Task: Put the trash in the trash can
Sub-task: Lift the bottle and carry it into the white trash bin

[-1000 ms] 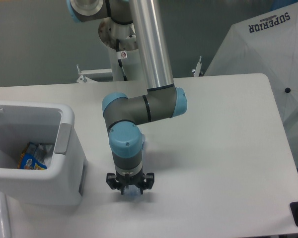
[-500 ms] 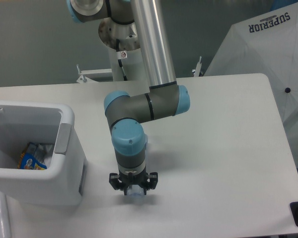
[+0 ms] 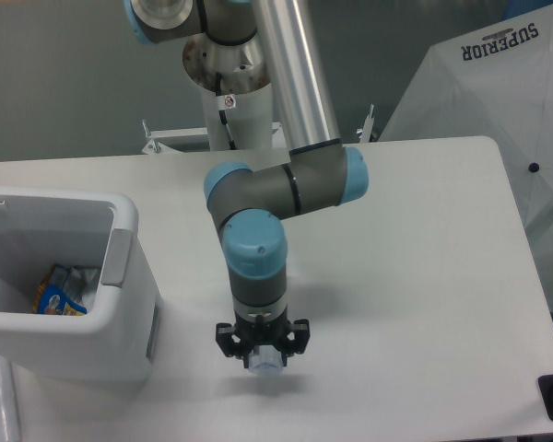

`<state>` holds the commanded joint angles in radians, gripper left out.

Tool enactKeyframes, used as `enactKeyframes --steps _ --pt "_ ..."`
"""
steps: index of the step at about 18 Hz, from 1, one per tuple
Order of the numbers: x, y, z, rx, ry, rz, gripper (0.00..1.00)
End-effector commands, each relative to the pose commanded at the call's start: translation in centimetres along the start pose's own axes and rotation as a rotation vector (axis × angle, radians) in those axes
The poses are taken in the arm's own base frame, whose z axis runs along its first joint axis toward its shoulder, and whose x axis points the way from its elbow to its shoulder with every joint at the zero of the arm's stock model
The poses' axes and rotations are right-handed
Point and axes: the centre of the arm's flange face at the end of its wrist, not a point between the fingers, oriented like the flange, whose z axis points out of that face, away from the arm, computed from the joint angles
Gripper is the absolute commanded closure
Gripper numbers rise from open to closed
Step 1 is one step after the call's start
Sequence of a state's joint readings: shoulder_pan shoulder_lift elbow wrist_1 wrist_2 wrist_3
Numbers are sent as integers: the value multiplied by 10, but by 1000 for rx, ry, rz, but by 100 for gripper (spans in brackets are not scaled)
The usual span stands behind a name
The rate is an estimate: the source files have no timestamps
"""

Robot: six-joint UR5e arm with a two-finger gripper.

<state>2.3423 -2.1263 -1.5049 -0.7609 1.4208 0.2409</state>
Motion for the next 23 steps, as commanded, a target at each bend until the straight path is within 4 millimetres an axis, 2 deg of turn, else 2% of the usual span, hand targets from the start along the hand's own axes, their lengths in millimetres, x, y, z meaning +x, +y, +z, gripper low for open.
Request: enactKeyframes --steps 2,4,7,10,12,15,18,20,23 --pt "-8 -11 -39 68 10 -16 44" --pt "-11 -24 -66 127 37 -38 44" --pt "-23 -57 -109 235 72 -102 44" --pt "-25 -84 -152 333 113 -138 44" --pt "-24 -90 -170 370 143 -130 44" --pt "-20 -97 -185 400 171 -136 44" --pt "-10 -97 -232 463 193 -160 44" --pt "-4 -95 -247 479 217 -172 44" --pt "11 -91 -280 514 272 -204 44"
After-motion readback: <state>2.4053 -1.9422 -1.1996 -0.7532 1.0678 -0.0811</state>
